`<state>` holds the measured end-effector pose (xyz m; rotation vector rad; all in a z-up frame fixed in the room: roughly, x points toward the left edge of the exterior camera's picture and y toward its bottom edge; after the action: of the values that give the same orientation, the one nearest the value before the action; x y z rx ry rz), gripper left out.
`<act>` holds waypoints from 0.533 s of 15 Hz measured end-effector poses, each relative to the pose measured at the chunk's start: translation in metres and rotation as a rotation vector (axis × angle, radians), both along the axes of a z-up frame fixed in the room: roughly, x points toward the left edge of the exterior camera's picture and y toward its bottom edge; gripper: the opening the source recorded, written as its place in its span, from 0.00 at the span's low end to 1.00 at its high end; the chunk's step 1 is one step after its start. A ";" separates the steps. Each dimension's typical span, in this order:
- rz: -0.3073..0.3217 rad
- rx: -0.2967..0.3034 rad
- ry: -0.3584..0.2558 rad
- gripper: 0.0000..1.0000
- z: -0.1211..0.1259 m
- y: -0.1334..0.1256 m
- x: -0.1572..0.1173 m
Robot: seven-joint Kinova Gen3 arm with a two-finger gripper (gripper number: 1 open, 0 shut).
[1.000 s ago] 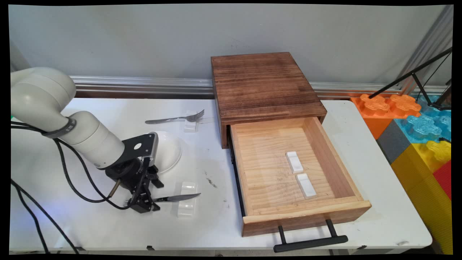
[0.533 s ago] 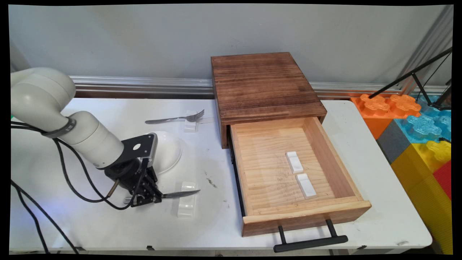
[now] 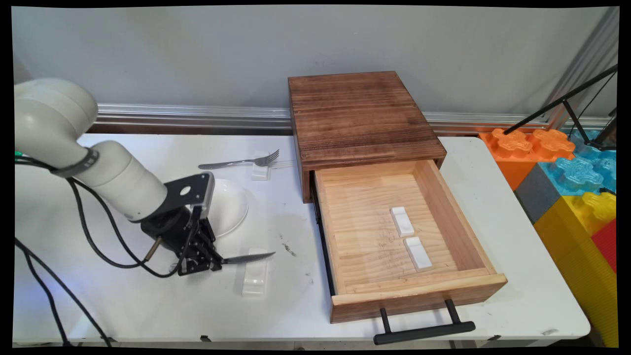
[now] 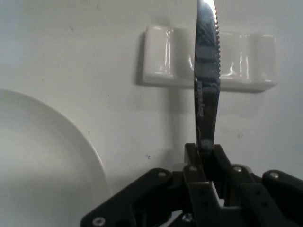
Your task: Place the picked object into the drawer
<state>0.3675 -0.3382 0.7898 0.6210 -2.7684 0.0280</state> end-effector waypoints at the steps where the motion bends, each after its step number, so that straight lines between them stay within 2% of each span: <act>1: 0.003 0.002 0.001 0.00 0.006 0.000 -0.001; 8: 0.031 0.008 -0.005 0.00 0.049 -0.005 -0.010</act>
<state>0.3580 -0.3436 0.8391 0.6664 -2.7650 0.0250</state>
